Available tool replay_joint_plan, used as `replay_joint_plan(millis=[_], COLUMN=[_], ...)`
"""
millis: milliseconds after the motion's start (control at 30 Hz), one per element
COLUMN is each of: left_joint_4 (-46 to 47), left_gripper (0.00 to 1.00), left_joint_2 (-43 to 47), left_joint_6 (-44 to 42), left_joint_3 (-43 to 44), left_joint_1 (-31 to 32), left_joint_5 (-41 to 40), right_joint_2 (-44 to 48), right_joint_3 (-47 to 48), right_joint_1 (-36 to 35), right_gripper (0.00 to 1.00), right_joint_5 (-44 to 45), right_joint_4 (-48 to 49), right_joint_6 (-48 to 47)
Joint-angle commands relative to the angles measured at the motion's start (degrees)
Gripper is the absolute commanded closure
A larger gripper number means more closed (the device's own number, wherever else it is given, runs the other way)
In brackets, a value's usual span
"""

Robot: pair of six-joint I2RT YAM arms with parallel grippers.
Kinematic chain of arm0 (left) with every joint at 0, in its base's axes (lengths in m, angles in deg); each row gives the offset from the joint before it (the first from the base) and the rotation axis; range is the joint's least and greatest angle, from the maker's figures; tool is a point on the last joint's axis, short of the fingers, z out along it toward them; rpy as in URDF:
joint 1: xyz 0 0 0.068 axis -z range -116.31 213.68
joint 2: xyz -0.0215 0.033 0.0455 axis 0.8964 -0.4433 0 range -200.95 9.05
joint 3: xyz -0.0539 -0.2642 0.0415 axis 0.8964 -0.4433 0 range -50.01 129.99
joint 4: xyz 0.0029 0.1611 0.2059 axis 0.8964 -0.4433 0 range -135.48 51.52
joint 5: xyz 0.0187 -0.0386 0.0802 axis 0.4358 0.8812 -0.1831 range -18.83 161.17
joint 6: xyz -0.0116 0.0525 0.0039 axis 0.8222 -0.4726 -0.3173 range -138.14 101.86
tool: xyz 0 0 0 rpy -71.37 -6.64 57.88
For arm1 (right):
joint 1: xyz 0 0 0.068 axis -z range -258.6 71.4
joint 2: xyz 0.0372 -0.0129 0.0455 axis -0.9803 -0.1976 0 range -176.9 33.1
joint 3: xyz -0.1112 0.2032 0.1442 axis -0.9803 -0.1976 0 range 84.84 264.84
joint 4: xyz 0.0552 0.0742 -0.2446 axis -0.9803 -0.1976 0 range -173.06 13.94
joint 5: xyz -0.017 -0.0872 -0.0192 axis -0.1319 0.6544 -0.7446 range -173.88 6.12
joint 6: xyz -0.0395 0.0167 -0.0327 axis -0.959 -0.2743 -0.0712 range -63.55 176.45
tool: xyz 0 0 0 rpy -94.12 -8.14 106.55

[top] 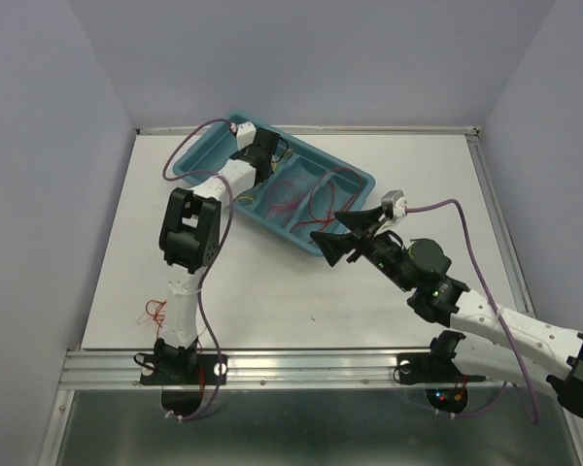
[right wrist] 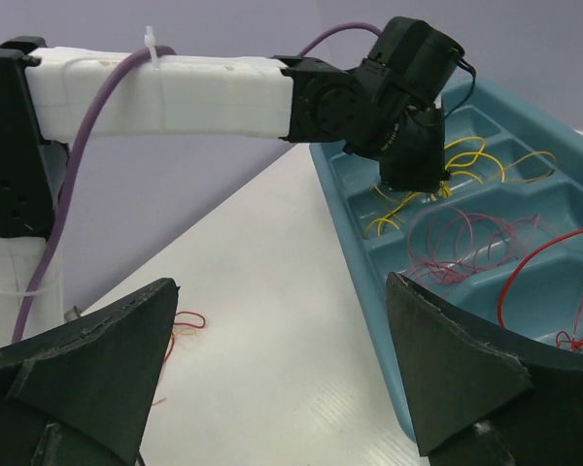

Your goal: Untangle the cables

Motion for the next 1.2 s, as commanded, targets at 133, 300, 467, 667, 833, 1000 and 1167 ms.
replay_joint_plan(millis=[133, 300, 467, 667, 833, 1000, 1167], left_joint_4=[14.76, 16.53, 17.94, 16.97, 15.13, 8.02, 6.69], left_gripper=[1.00, 0.88, 0.71, 0.56, 0.48, 0.49, 0.49], left_joint_2=[14.38, 17.37, 19.40, 20.01, 22.82, 25.10, 37.13], left_joint_6=[-12.43, -17.44, -19.73, -21.93, -23.25, -27.72, -39.84], left_joint_3=[-9.70, -12.34, -14.37, -13.84, -14.81, -11.47, -20.06], left_joint_1=[-5.92, -7.51, -8.04, -8.22, -8.22, -9.18, -10.41], left_joint_5=[15.90, 22.76, 28.66, 32.54, 33.59, 35.62, 32.45], right_joint_2=[0.64, 0.55, 0.82, 0.99, 1.25, 1.34, -0.15], right_joint_3=[-1.20, -1.20, -1.29, -1.29, -1.46, -1.38, -0.76], right_joint_1=[0.00, 0.00, 0.00, 0.00, 0.00, 0.00, 0.00], right_gripper=[0.07, 0.07, 0.07, 0.07, 0.07, 0.07, 0.07], right_joint_5=[-0.35, -0.35, -0.26, -0.44, -0.61, -0.44, -0.96], right_joint_4=[2.68, 2.68, 2.68, 2.68, 2.68, 2.68, 2.59], right_joint_6=[-0.03, -0.03, -0.03, -0.11, -0.03, -0.20, 0.06])
